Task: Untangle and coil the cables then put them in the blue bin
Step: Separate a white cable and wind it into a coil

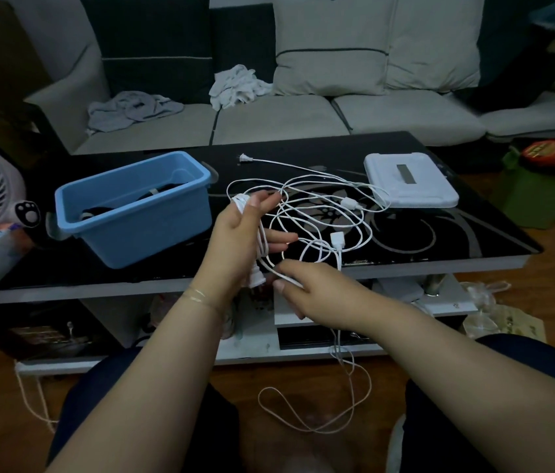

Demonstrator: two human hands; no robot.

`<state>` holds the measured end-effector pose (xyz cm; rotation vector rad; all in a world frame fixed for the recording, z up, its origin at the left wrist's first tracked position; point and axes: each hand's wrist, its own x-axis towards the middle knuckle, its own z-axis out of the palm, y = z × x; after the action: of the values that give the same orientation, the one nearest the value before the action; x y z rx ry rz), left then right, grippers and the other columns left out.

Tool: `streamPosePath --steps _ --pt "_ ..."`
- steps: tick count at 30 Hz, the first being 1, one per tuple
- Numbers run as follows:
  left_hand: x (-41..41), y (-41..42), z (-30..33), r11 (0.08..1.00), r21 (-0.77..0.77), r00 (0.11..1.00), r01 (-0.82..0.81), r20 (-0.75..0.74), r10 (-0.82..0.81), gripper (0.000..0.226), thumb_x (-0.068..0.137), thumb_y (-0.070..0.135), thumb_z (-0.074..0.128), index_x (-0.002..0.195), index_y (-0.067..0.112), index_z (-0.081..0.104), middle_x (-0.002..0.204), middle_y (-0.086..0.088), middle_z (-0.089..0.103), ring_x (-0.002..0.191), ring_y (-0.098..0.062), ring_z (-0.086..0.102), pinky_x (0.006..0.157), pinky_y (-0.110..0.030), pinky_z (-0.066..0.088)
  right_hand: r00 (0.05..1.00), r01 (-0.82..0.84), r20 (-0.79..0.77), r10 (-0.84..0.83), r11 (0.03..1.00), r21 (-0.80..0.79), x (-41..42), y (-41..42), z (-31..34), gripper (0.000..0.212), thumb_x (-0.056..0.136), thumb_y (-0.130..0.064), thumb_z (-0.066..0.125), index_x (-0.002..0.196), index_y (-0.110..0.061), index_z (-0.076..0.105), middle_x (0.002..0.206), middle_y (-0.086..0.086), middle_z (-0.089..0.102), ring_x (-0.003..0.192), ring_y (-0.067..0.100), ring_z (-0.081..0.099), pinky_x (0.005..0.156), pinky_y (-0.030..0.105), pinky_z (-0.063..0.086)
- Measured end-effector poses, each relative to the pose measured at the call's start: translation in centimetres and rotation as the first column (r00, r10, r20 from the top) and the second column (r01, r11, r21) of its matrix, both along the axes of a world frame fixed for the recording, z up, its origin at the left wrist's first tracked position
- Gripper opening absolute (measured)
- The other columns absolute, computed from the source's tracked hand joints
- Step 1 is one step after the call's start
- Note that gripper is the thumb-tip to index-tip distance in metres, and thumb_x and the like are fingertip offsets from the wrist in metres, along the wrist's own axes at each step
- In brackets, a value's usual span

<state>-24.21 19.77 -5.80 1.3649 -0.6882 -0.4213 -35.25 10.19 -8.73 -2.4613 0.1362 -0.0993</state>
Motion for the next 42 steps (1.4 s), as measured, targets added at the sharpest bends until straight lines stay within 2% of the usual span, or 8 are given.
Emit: streamPosePath --steps 5,9,13,19,22,27,35,42 --pt "-0.4 -0.1 -0.7 0.968 0.238 0.957 -0.082 0.291 0.009 0.029 0.105 0.026 0.034 0.127 0.013 0.049 0.088 0.002 0.075 0.068 -0.015 0.07 0.061 -0.02 0.052 0.991 0.055 0.129 -0.033 0.984 -0.167 -0.2 -0.4 0.8 0.023 0.098 -0.039 0.045 0.111 -0.029 0.061 0.072 -0.013 0.054 0.068 0.011 0.05 0.057 0.03 0.032" --pt "-0.1 -0.1 -1.1 0.861 0.454 0.798 -0.229 0.594 -0.101 0.037 0.103 0.033 0.037 0.11 0.004 0.06 0.078 -0.005 0.069 0.075 -0.024 0.067 0.073 -0.033 0.051 0.977 0.132 0.197 -0.083 0.959 -0.25 -0.6 -1.5 1.7 0.029 0.09 -0.051 0.05 0.075 -0.028 0.056 0.06 -0.01 0.053 0.061 0.008 0.05 0.052 0.028 0.03" --pt "-0.7 0.6 -1.1 0.86 0.507 0.889 0.064 0.363 -0.28 0.049 0.104 0.043 0.029 0.089 0.005 0.056 0.045 -0.001 0.054 0.04 -0.02 0.055 0.05 -0.028 0.043 0.923 0.27 0.304 -0.235 0.96 -0.078 -1.2 -3.9 2.9 0.043 0.078 -0.065 0.055 0.062 -0.026 0.046 0.055 -0.012 0.049 0.052 0.007 0.043 0.052 0.029 0.032" --pt "-1.8 0.8 -0.2 0.824 0.347 0.852 0.448 0.113 -0.511 0.045 0.1 0.05 0.031 0.09 0.03 0.07 0.045 -0.003 0.044 0.053 -0.022 0.065 0.055 -0.023 0.049 0.886 0.233 0.391 -0.249 0.968 0.088 -0.7 -4.9 2.6 0.046 0.074 -0.072 0.047 0.072 -0.026 0.047 0.06 -0.013 0.05 0.058 0.007 0.044 0.057 0.034 0.039" --pt "-1.5 0.6 -0.5 0.821 0.317 0.83 0.475 0.147 -0.538 0.04 0.096 0.037 0.05 0.111 0.002 0.061 0.047 0.006 0.05 0.036 -0.008 0.047 0.043 -0.018 0.036 0.891 0.161 0.393 -0.226 0.968 0.192 -0.3 -5.0 2.1 0.042 0.085 -0.063 0.05 0.075 -0.022 0.05 0.061 -0.009 0.052 0.06 0.009 0.046 0.059 0.032 0.041" --pt "-1.4 0.7 -0.7 0.819 0.201 0.821 0.537 0.096 -0.562 0.031 0.1 0.032 0.043 0.113 0.012 0.063 0.09 -0.01 0.073 0.035 -0.006 0.035 0.04 -0.015 0.029 0.897 0.051 0.369 -0.243 0.887 0.46 0.3 -4.4 1.7 0.026 0.099 -0.03 0.045 0.075 -0.019 0.05 0.058 -0.017 0.052 0.055 -0.007 0.049 0.057 0.009 0.04" --pt "-1.5 0.7 -0.8 0.838 -0.012 0.837 0.546 -0.029 -0.546 0.045 0.1 0.032 0.034 0.116 -0.002 0.059 0.105 -0.013 0.073 0.032 -0.002 0.033 0.041 -0.014 0.03 0.957 0.091 0.154 -0.248 0.755 0.649 1.0 -4.1 1.7 0.024 0.098 -0.036 0.047 0.082 -0.019 0.055 0.045 -0.011 0.039 0.041 0.006 0.029 0.039 0.018 0.023" --pt "-0.4 0.7 0.5 0.928 -0.249 0.914 0.277 -0.23 -0.334 0.036 0.101 0.016 0.032 0.125 -0.004 0.049 0.114 -0.01 0.071 0.037 -0.004 0.037 0.042 -0.017 0.027 0.992 0.102 0.032 -0.121 0.932 0.347 1.5 -0.6 -0.3 0.019 0.102 -0.021 0.038 0.116 -0.014 0.05 0.066 -0.006 0.046 0.047 -0.003 0.043 0.051 0.018 0.032"
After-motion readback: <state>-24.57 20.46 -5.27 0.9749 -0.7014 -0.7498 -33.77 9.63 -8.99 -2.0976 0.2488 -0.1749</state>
